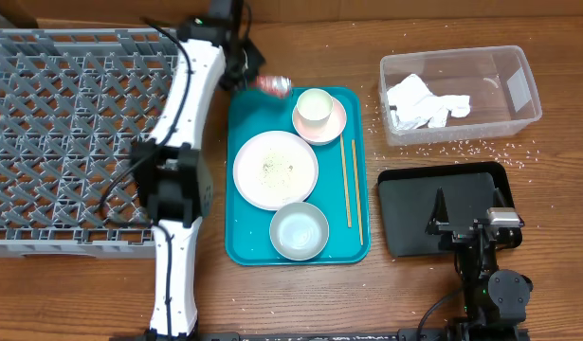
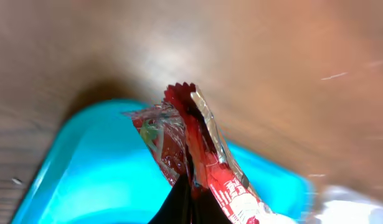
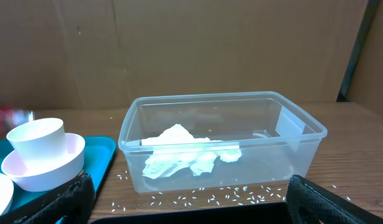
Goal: Sort waste into correct bins and load items into the dishwasher
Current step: 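Carry the red wrapper with the left gripper and drop it into the bin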
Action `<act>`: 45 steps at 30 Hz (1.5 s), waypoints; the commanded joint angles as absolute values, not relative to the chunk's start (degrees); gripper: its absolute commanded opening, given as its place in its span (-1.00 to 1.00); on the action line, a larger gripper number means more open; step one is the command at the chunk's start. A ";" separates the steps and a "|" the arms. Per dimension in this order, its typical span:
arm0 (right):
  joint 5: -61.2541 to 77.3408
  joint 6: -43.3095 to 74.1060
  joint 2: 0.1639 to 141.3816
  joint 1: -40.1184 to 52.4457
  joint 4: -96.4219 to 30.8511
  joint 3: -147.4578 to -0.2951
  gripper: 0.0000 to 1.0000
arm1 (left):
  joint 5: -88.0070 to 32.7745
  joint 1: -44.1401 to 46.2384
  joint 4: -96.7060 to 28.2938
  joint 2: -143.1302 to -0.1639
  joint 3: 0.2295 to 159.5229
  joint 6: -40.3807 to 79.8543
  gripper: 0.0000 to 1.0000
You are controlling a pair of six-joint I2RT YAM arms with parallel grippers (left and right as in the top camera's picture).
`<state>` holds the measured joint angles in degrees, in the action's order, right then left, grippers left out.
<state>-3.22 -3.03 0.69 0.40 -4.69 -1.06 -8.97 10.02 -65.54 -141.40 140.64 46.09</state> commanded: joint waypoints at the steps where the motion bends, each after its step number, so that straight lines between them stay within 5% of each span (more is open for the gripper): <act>1: -3.53 -3.05 0.16 0.21 -4.38 -0.47 1.00 | -4.43 10.79 -61.78 -131.37 143.39 44.75 -0.92; 11: -3.53 -3.05 0.16 0.21 -4.38 -0.49 1.00 | -10.90 22.26 -51.77 -130.41 143.35 44.82 -0.92; 23: -3.53 -3.05 0.16 0.21 -4.38 -0.49 1.00 | 8.99 40.25 -40.12 -141.16 143.35 41.60 -0.89; 26: -3.53 -3.05 0.16 0.21 -4.38 -0.47 1.00 | 9.19 42.06 -37.36 -143.37 143.35 35.94 -0.46; 28: -3.53 -3.05 0.16 0.21 -4.38 -0.49 1.00 | 9.19 42.65 -36.51 -144.03 143.35 33.56 0.28; 37: -3.53 -3.05 0.16 0.21 -4.38 -0.49 1.00 | 9.63 41.56 -39.22 -139.00 143.52 23.38 0.68; 42: -3.53 -3.05 0.16 0.21 -4.38 -0.49 1.00 | 9.67 39.66 -49.56 -129.64 143.52 13.72 0.99; 45: -3.53 -3.05 0.16 0.21 -4.38 -0.49 1.00 | 9.69 37.80 -57.21 -124.14 143.52 6.39 1.00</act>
<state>-3.20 -2.98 0.67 0.40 -4.69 -1.06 8.69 39.70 -54.72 -133.64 142.91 16.51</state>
